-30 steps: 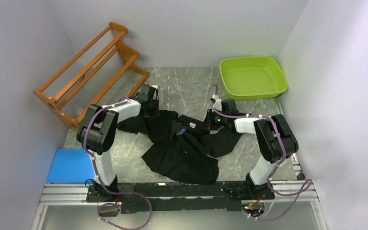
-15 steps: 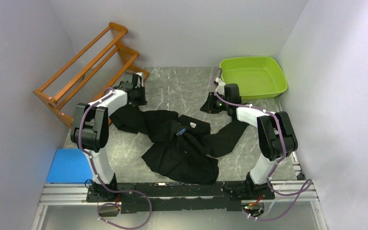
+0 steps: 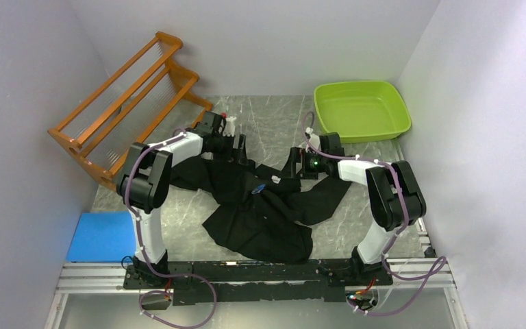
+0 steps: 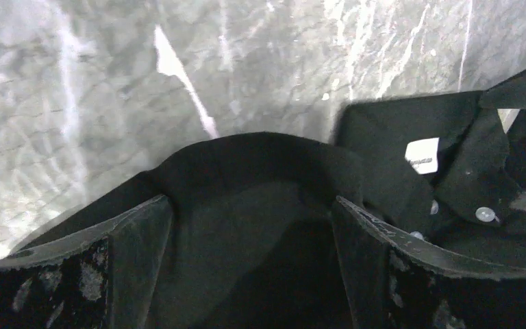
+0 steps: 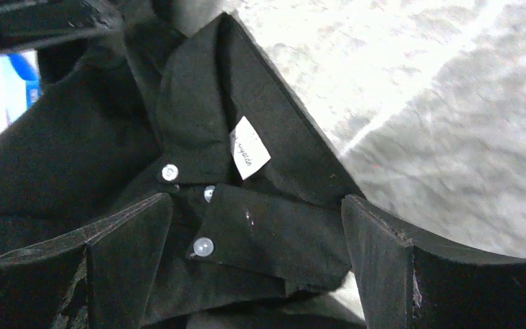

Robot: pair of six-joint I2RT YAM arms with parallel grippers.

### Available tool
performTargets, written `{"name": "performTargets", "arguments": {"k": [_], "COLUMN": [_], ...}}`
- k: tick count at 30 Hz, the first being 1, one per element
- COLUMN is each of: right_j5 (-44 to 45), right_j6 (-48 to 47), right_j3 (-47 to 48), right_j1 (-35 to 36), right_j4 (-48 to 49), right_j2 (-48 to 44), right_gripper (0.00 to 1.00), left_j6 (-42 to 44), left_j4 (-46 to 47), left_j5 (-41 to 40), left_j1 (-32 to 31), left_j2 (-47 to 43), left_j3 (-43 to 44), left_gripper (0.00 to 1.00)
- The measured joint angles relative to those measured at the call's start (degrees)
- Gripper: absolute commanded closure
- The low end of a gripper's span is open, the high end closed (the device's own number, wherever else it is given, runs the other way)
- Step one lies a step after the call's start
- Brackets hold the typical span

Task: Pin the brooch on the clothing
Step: Flatten out the clothes at the center of the board.

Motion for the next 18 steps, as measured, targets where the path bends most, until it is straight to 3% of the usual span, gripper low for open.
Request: {"name": "performTargets", "arguments": {"k": [4,7,10,11,14,18], "right_j5": [-2.4,0.2,4.3,4.9,5.1,3.4], "right_j6": [-0.2,-1.0,-2.1,-2.4,-2.5,-1.3], "right_j3": [3.7,5.6,6.5,6.6,6.7,8.3], "right_j1": [1.8,5.2,8.9,9.6,10.5,9.2], "right_j4": [1.7,2.8,3.5,3.6,4.5,3.2], "right_j2": [4.4,5.9,6.6,7.1,8.9,11.1], "right_gripper": [0.02,0.12,0.48,0.59,0.99,1.00], "left_j6": [1.0,1.3,0.8,0.6,-0.7,-2.3], "left_j4": [1.9,1.8,1.4,1.4,2.2,3.4], "left_j5": [-2.1,-8.9,-14.0,-14.9,-16.1,-15.9], "left_j1": [-3.5,-5.9,-7.6,-7.9,-8.1,-7.1], "left_j2": [-0.2,-0.3,-0.2,-0.2,-0.9,-2.0], "left_j3": [-0.6,-0.7,-0.9,-1.1,-2.4,-4.1], "left_gripper": [0.19,0.53,0.90,0.97,0.97,0.97]}}
